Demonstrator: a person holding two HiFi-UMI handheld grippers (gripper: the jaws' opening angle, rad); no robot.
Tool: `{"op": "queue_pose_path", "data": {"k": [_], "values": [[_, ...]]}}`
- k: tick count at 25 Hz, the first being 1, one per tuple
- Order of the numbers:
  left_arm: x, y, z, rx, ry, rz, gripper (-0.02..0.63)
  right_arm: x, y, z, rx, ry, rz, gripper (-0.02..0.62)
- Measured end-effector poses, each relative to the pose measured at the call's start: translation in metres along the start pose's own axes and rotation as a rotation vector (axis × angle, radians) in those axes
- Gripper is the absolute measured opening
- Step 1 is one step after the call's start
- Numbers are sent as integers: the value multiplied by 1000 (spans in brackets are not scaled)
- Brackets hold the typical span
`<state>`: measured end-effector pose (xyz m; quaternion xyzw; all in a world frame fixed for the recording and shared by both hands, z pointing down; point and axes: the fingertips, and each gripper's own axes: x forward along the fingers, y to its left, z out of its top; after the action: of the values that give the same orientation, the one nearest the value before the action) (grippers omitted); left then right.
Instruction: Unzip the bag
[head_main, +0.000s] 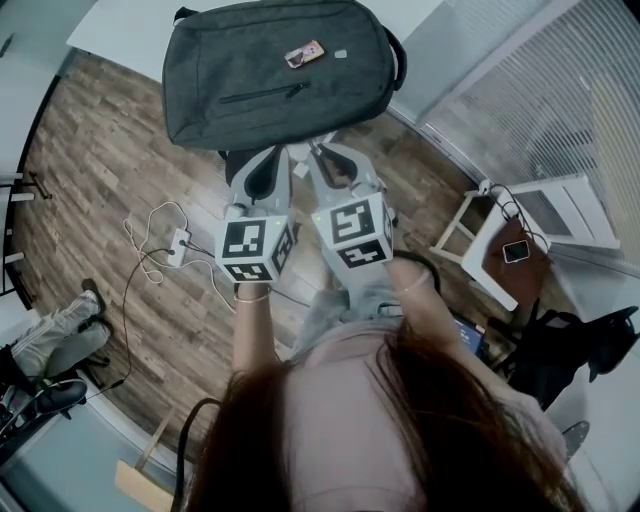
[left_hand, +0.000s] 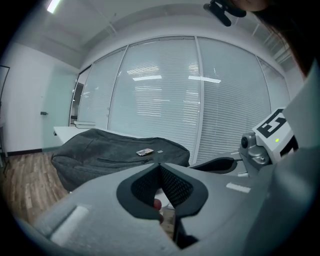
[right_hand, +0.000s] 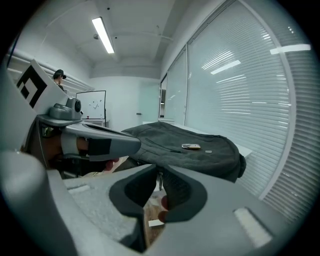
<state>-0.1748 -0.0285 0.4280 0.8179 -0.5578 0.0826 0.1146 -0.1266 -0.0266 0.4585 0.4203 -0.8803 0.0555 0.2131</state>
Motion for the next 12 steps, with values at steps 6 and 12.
{"op": "queue_pose_path", "data": {"k": [6,12], "values": [[14,8,-13,-17,26,3,3,15,-2,-12,5,35,6,46],[27,15,-21,-32,39,8,3,28,-3,-25,16,63,21,46]]}}
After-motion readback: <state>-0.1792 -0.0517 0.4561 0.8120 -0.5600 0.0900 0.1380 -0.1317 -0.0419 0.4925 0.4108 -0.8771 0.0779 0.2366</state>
